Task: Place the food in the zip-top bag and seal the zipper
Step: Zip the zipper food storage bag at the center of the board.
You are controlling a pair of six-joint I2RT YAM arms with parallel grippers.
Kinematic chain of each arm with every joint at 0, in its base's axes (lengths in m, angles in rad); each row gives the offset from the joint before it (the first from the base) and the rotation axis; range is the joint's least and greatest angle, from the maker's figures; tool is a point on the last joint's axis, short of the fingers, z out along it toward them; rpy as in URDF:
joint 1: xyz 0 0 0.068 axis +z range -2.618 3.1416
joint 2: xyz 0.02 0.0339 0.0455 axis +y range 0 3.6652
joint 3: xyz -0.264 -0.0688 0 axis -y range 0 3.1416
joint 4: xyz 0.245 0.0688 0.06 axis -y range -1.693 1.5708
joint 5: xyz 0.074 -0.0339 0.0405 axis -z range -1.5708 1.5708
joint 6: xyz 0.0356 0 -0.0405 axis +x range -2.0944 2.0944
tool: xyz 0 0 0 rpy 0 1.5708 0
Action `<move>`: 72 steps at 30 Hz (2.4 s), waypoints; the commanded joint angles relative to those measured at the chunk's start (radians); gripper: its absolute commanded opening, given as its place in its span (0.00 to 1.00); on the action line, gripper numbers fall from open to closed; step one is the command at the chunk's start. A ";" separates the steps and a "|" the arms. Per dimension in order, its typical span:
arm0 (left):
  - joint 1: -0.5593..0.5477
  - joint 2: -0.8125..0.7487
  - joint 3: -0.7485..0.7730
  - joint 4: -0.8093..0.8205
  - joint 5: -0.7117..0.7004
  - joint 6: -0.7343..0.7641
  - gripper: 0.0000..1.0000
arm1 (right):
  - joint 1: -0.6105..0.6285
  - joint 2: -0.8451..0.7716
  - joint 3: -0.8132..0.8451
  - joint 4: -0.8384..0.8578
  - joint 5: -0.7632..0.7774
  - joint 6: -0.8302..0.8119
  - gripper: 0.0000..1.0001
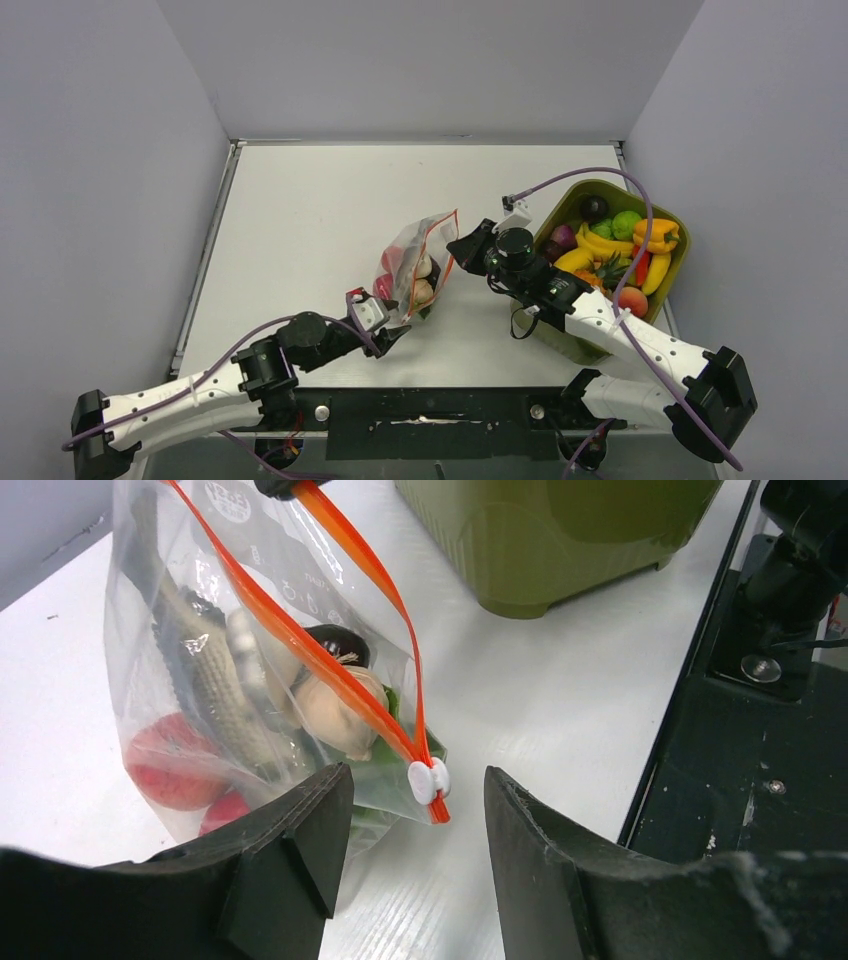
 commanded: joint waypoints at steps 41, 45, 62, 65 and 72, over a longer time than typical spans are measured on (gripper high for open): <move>-0.006 -0.083 -0.087 0.216 0.002 0.014 0.00 | -0.010 -0.116 0.077 -0.084 -0.095 -0.590 0.41; -0.006 -0.103 -0.087 0.214 -0.003 0.009 0.00 | -0.009 -0.151 0.109 -0.114 -0.233 -0.808 0.41; -0.005 -0.130 -0.089 0.203 0.000 0.005 0.00 | 0.146 -0.164 0.085 -0.211 -0.871 -1.720 0.40; -0.006 -0.131 -0.087 0.207 0.001 0.006 0.00 | 0.151 -0.128 0.108 -0.225 -0.907 -1.767 0.39; -0.006 -0.126 -0.090 0.211 0.022 -0.004 0.00 | 0.189 -0.039 0.161 -0.226 -0.914 -1.810 0.35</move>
